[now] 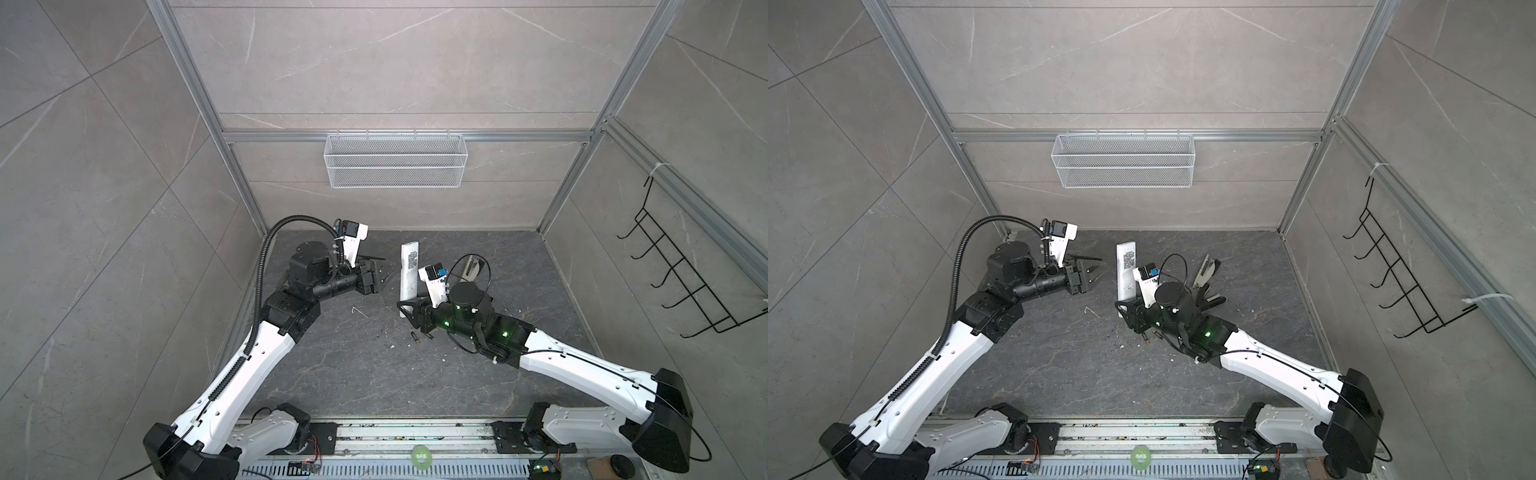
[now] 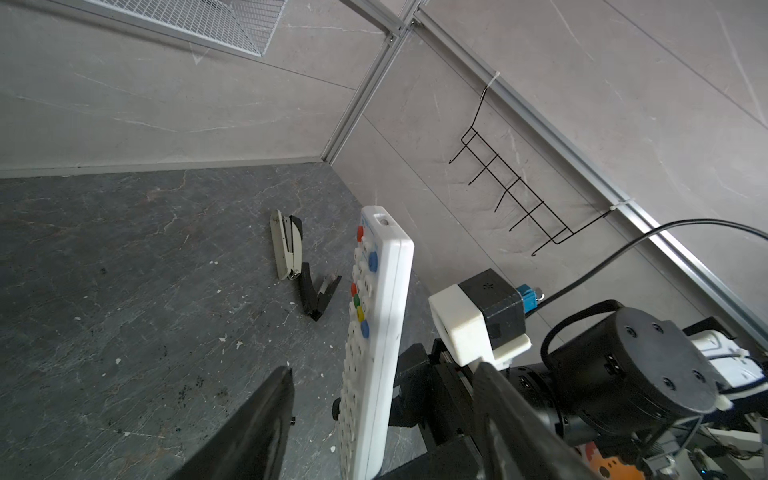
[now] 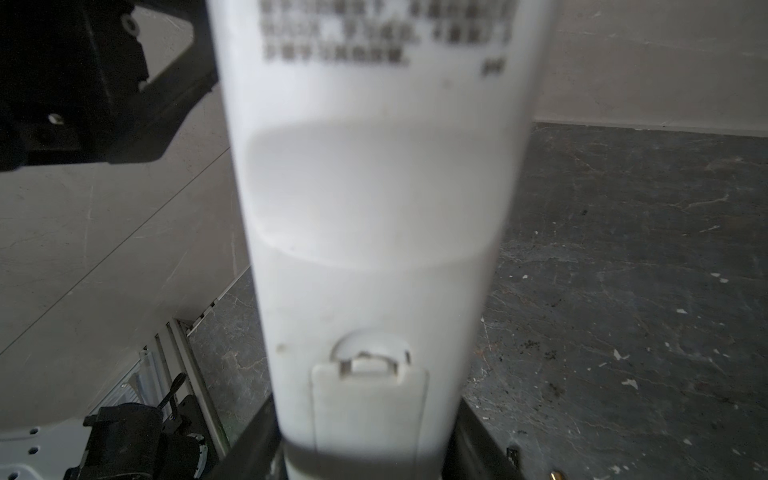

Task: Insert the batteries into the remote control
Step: 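Grasp the remote's lower end with the right gripper near the battery cover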

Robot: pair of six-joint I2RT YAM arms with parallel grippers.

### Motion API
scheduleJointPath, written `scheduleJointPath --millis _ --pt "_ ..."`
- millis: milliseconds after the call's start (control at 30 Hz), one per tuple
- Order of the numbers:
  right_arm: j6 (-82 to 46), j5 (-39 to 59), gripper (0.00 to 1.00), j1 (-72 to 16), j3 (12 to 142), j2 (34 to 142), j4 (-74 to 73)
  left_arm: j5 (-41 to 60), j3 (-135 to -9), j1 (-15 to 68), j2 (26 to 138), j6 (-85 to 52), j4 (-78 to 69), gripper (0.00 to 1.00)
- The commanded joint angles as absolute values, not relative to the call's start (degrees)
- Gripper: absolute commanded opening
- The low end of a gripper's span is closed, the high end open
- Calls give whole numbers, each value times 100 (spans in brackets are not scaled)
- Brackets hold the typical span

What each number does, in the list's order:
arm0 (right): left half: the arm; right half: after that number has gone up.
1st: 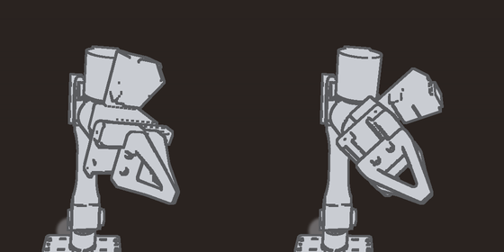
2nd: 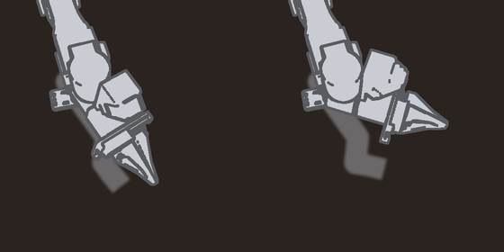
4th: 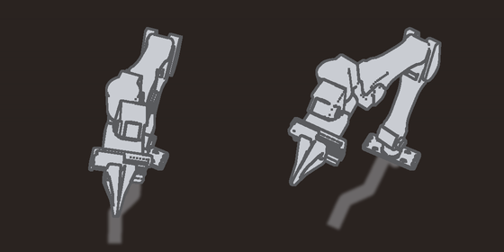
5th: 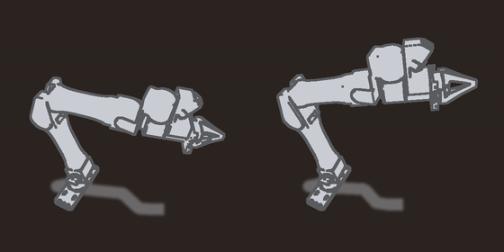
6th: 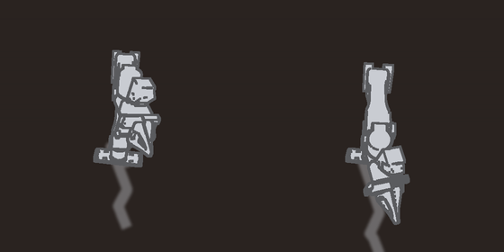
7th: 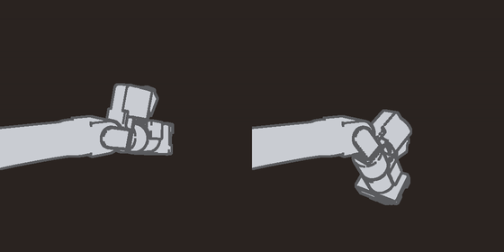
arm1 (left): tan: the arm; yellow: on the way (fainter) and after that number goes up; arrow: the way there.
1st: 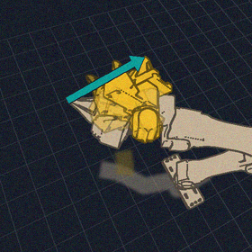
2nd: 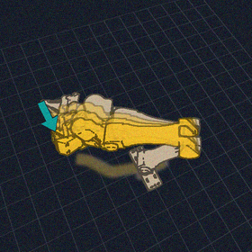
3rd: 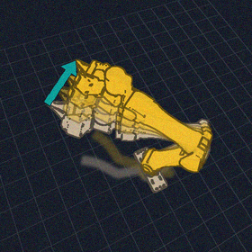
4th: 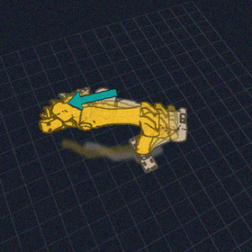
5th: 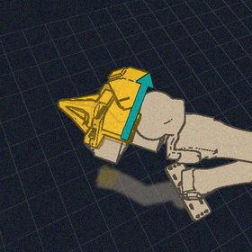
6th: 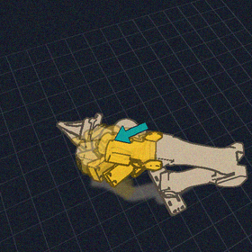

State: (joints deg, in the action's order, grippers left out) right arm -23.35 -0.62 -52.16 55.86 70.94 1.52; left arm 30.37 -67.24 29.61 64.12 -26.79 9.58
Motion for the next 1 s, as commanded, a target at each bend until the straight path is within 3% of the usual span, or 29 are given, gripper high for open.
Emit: scheduleJointPath --millis 0,667,967 --pt "-2386 -289 4 -5287 5834 7191 171 2587 -6806 3171 6527 -2593 575 65" --pt "-2477 -599 2 -5403 5933 7443 290 1447 -6879 3794 7335 -2713 150 53" --pt "-2470 -607 2 -5405 5947 7479 238 1384 -6790 3799 7378 -2760 18 40"
